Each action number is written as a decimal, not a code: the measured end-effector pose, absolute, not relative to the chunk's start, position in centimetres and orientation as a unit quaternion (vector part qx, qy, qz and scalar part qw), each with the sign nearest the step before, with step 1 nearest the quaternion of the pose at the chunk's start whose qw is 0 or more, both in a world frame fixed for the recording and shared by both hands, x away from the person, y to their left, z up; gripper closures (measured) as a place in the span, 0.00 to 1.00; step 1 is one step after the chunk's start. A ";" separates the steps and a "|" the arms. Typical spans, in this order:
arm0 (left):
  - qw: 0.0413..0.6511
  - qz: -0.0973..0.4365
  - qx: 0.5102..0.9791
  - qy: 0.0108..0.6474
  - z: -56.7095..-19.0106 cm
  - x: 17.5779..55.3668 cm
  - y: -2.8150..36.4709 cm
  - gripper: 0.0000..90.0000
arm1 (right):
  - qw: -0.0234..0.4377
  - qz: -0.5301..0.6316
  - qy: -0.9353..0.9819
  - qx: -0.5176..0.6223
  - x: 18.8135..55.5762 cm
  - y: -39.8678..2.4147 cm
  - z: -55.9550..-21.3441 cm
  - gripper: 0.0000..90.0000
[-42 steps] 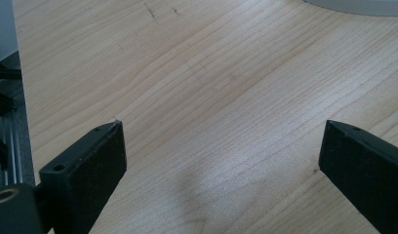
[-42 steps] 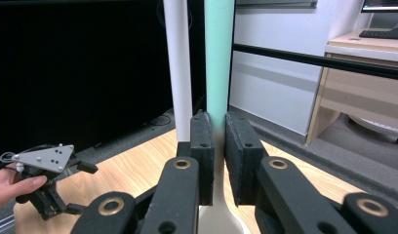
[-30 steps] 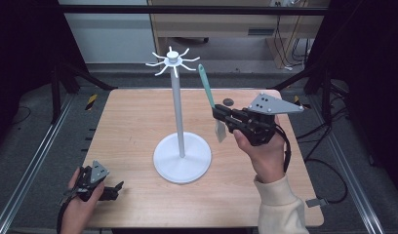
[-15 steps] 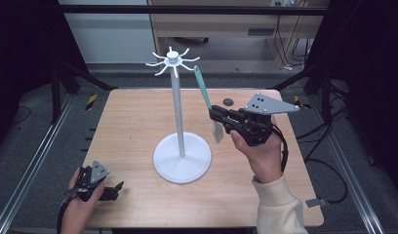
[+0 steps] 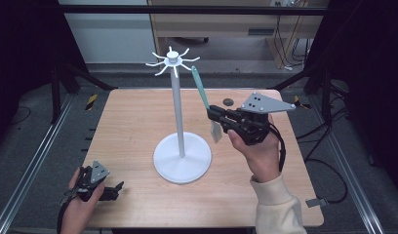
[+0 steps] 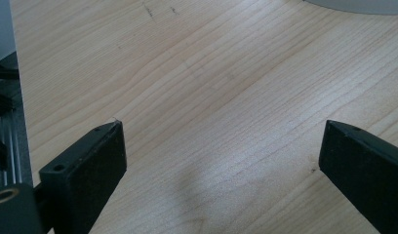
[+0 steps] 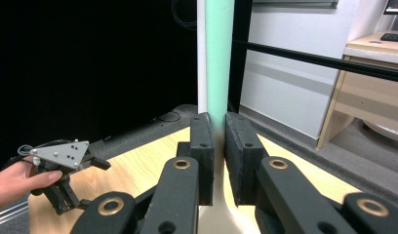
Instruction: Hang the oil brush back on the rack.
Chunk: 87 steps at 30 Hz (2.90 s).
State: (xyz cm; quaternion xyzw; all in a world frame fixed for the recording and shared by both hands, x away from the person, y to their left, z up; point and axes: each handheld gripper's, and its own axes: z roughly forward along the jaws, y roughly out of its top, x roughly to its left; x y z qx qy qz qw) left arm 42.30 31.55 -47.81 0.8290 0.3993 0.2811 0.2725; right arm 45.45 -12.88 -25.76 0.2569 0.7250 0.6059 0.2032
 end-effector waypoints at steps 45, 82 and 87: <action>0.271 0.280 0.830 0.399 -47.8 42.3 31.6 0.03 | 0.198 0.605 0.727 0.260 47.2 -10.7 -26.5 0.92; 0.272 0.280 0.830 0.399 -47.8 42.3 31.6 0.03 | 0.272 0.520 0.739 0.331 47.3 -10.7 -26.7 0.50; 0.272 0.280 0.830 0.398 -47.9 42.3 31.5 0.03 | 0.278 0.502 0.738 0.355 47.4 -11.0 -26.9 0.40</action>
